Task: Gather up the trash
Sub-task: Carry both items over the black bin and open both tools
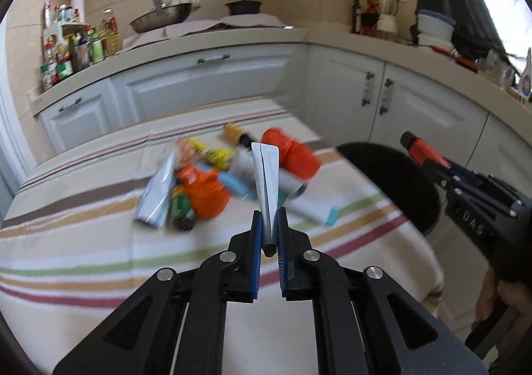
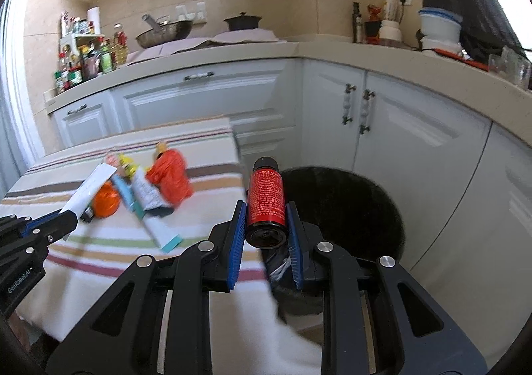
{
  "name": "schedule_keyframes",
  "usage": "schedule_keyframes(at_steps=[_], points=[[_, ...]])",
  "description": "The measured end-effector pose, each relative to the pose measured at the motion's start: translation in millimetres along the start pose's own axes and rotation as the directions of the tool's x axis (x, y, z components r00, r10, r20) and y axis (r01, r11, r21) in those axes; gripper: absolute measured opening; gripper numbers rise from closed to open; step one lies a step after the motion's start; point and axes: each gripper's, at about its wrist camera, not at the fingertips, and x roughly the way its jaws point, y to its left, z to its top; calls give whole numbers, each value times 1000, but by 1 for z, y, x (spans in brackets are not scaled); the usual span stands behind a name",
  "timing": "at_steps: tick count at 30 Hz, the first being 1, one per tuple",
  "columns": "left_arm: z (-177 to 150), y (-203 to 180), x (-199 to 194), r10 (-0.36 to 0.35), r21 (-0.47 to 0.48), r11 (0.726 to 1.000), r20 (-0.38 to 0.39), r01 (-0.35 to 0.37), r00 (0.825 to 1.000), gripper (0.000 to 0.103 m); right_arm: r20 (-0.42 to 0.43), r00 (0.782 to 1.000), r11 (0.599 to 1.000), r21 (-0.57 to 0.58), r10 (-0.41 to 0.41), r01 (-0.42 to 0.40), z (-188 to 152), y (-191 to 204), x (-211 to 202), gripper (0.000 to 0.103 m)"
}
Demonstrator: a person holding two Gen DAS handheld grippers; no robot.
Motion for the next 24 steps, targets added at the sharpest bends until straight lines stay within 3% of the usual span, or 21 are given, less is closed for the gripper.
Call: schedule_keyframes(at_steps=[10, 24], points=[[45, -46, 33, -92, 53, 995, 52, 89, 994, 9, 43, 994, 995, 36, -99, 97, 28, -42, 18, 23], [66, -94, 83, -146, 114, 983, 8, 144, 989, 9, 26, 986, 983, 86, -167, 164, 33, -83, 48, 23]])
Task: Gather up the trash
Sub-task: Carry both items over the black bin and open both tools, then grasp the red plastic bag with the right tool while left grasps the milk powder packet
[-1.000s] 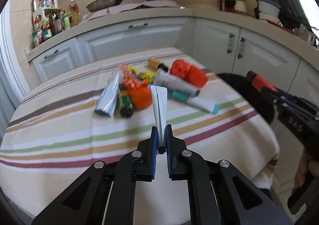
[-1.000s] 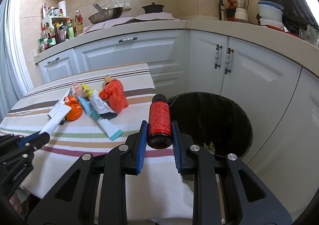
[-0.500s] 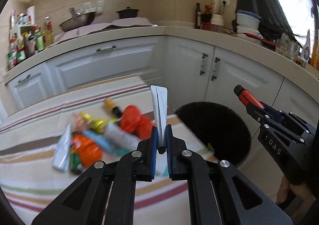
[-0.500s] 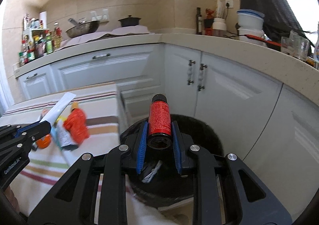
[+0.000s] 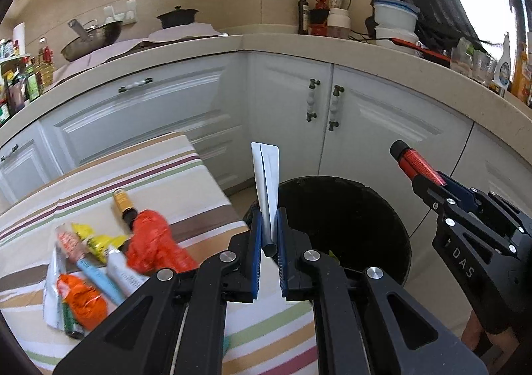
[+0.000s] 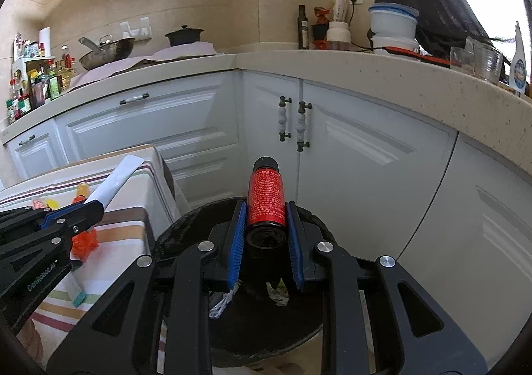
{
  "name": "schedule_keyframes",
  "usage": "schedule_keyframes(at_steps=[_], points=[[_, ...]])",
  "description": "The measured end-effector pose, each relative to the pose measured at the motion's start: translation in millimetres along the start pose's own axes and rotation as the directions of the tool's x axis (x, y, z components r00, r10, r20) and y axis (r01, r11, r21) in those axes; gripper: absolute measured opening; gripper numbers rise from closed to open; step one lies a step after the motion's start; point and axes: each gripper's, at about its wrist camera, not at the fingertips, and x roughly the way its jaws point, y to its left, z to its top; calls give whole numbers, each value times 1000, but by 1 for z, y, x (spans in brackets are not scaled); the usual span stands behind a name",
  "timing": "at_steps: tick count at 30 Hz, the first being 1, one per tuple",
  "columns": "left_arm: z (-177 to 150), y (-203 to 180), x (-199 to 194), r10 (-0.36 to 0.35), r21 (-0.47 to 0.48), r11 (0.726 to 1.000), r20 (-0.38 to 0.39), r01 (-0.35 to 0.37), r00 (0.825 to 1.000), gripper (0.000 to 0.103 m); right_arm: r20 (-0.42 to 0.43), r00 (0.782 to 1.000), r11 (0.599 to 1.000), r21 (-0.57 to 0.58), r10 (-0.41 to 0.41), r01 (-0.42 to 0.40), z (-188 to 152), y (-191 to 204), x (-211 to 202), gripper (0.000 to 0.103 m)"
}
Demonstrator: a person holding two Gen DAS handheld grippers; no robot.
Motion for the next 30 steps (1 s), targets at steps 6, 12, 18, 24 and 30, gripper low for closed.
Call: schedule_keyframes(at_steps=[6, 12, 18, 24, 30], points=[[6, -8, 17, -13, 13, 1000, -11, 13, 1000, 15, -1, 1000, 1000, 17, -8, 8, 1, -8, 14, 23], [8, -8, 33, -4, -12, 1000, -27, 4, 1000, 44, -28, 1000, 997, 70, 15, -13, 0, -18, 32, 37], [7, 2, 28, 3, -37, 999, -33, -4, 999, 51, -30, 999, 998, 58, 15, -13, 1, -12, 27, 37], [2, 21, 6, 32, -65, 997, -30, -34, 999, 54, -30, 999, 999, 31, 44, -43, 1, 7, 16, 37], [-14, 53, -27, 104, -101, 989, -15, -105, 994, 56, -37, 993, 994, 0, 109, -109, -3, 40, 1, 37]])
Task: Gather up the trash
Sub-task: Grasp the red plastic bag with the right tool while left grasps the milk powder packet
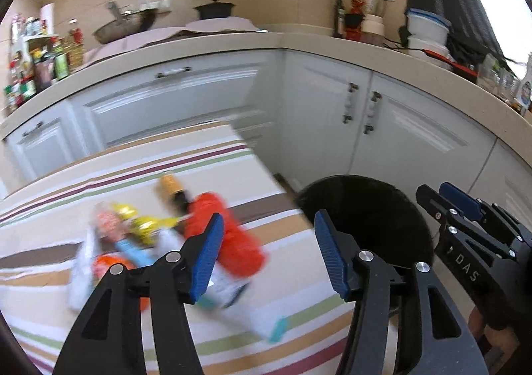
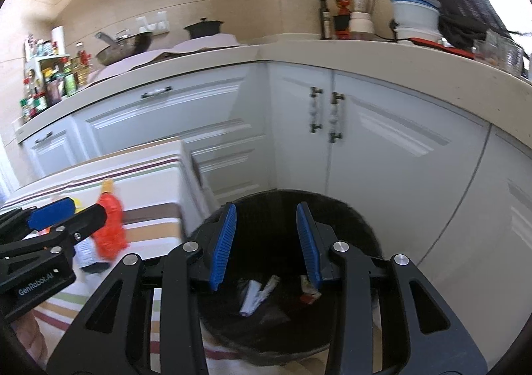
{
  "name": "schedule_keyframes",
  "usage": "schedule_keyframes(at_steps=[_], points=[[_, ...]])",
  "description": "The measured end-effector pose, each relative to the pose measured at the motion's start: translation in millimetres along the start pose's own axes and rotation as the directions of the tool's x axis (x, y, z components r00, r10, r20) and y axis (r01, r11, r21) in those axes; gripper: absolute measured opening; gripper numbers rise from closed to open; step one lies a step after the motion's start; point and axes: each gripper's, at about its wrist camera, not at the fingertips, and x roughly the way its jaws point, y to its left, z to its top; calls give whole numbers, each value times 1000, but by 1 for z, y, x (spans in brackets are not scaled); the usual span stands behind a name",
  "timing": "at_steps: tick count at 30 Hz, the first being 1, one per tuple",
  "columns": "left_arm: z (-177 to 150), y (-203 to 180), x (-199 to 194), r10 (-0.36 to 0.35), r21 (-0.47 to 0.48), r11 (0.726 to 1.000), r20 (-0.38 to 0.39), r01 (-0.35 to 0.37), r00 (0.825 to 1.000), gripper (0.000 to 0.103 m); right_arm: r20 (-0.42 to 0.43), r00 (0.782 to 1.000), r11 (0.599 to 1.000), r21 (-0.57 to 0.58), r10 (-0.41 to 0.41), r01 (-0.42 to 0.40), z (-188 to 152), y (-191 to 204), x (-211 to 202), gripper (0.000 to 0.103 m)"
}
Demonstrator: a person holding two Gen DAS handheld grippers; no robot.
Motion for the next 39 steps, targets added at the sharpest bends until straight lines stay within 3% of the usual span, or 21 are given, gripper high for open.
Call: schedule_keyframes(at_steps=[13, 23, 28, 35, 38, 39], points=[[-29, 103, -40, 196, -136, 971, -15, -196, 981, 59, -43, 986, 982, -101, 159, -163, -4, 91, -1, 37], [-46, 162, -47, 284, -218, 932, -52, -289, 957, 60, -91, 975, 962, -164, 203, -216, 0, 143, 18, 44], [-50, 175, -46, 295, -233, 925, -62, -301, 954, 64, -129, 974, 964, -166, 187, -207, 1, 155, 36, 49], [-54, 181, -43, 271, -237, 931, -67, -279, 960, 67, -213, 964, 966, -165, 160, -197, -2, 161, 61, 49], [-55, 182, -39, 251, -235, 936, -76, -262, 965, 67, -236, 958, 964, -167, 164, -207, -3, 163, 64, 45], [-56, 181, -38, 245, -233, 938, -81, -258, 966, 67, -242, 956, 963, -170, 167, -211, -3, 164, 65, 38]])
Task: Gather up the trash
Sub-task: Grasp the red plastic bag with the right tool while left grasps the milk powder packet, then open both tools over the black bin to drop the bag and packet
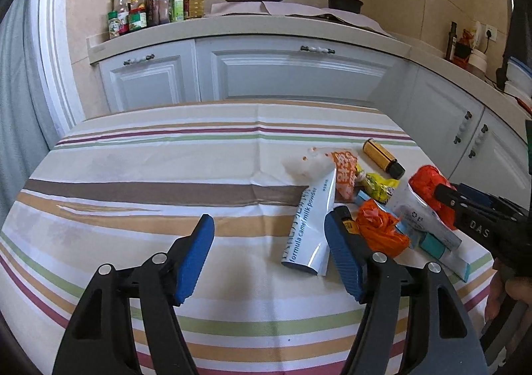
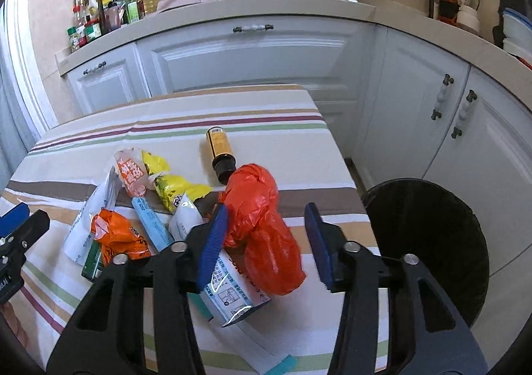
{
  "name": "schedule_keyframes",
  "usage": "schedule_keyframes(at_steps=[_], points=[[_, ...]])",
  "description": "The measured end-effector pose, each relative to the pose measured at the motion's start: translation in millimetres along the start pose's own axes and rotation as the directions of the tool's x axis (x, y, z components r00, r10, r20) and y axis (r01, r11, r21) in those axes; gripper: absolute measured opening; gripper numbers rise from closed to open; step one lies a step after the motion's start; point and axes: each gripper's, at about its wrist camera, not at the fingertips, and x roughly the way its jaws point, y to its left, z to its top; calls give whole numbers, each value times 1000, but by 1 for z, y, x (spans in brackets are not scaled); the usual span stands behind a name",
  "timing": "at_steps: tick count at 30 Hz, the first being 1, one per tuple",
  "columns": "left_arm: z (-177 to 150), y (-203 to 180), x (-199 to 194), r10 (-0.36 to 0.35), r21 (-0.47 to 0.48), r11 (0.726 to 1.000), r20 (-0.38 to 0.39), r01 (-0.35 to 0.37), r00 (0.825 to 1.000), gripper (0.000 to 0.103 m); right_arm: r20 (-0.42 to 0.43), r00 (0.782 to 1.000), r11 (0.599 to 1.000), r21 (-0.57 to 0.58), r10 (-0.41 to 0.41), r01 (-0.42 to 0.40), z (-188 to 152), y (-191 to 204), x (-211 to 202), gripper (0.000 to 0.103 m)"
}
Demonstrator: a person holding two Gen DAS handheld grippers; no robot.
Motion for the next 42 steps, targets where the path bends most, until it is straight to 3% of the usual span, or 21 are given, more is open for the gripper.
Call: schedule_keyframes(at_steps=[4, 18, 24, 26, 31, 42], points=[[-3, -5, 4, -13, 21, 1000, -24, 13, 1000, 68, -16, 1000, 1000, -20, 8, -9, -2, 4, 2, 26], [-10, -11, 30, -54, 41, 997, -134, 60, 990, 67, 29, 1000, 1000, -22, 4, -3, -3, 5, -14, 23], [-8, -10, 43, -80, 29, 996, -184, 87, 980, 49, 38, 999, 1000, -20, 8, -8, -1, 4, -18, 23], [-8, -12, 43, -77, 41, 995, -184, 85, 980, 33, 40, 999, 1000, -18, 9, -8, -2, 4, -19, 23], [-8, -14, 39, -76, 65, 994, -164, 87, 984, 9, 48, 999, 1000, -15, 9, -8, -4, 3, -21, 22], [-4, -14, 14, -43, 62, 997, -64, 47, 997, 6, 118, 993, 1000, -5, 2, -1, -8, 0, -41, 21]])
